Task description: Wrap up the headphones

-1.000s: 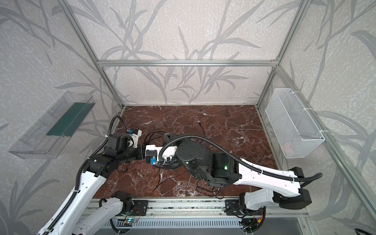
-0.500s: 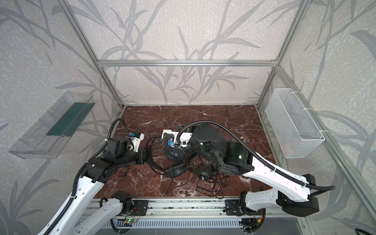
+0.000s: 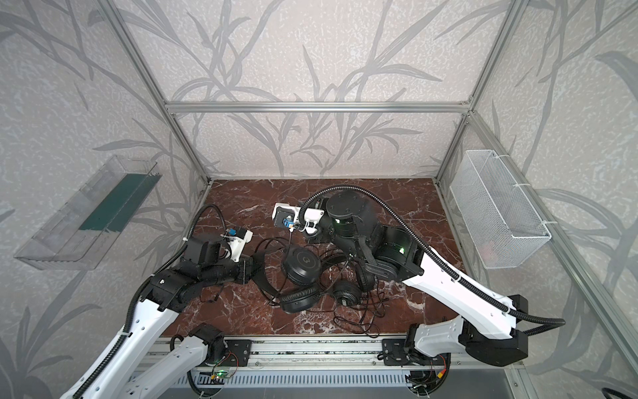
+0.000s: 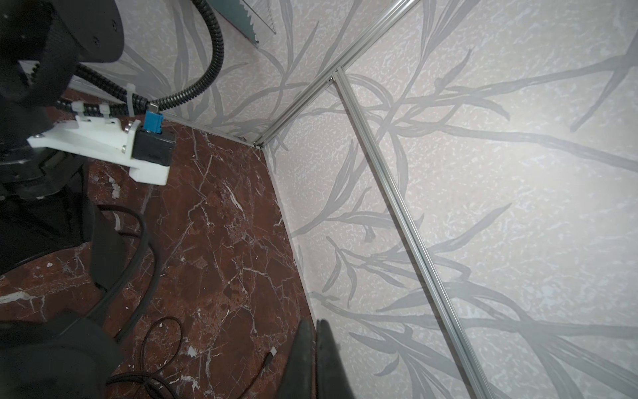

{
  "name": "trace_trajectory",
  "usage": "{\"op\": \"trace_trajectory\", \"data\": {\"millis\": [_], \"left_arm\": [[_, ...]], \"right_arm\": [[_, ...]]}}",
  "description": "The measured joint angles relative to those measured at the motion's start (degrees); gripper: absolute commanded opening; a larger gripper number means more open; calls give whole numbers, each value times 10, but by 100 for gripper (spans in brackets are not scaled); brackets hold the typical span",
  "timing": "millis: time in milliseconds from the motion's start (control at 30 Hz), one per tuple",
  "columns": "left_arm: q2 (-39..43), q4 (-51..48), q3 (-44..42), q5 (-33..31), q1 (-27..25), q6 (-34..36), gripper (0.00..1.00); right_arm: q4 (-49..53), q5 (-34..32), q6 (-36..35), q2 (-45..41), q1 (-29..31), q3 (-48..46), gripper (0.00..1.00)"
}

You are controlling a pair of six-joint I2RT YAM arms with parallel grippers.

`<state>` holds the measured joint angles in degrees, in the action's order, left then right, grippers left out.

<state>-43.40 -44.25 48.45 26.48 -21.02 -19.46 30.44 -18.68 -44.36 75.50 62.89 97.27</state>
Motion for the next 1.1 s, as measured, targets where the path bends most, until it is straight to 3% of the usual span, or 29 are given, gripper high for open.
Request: {"op": "trace_trajectory", "data": {"millis": [200,467,1100], "left_arm": [[14,2,0,0,0,2,0],[9,1,0,0,-3,6,0],[12,6,0,9,-27,19,0]], "right_arm": [[12,39,7,-20,-14,-5,0],[14,102,27,-108,-23,-58,0],[24,183,63,-145,-82,-100,0]]}}
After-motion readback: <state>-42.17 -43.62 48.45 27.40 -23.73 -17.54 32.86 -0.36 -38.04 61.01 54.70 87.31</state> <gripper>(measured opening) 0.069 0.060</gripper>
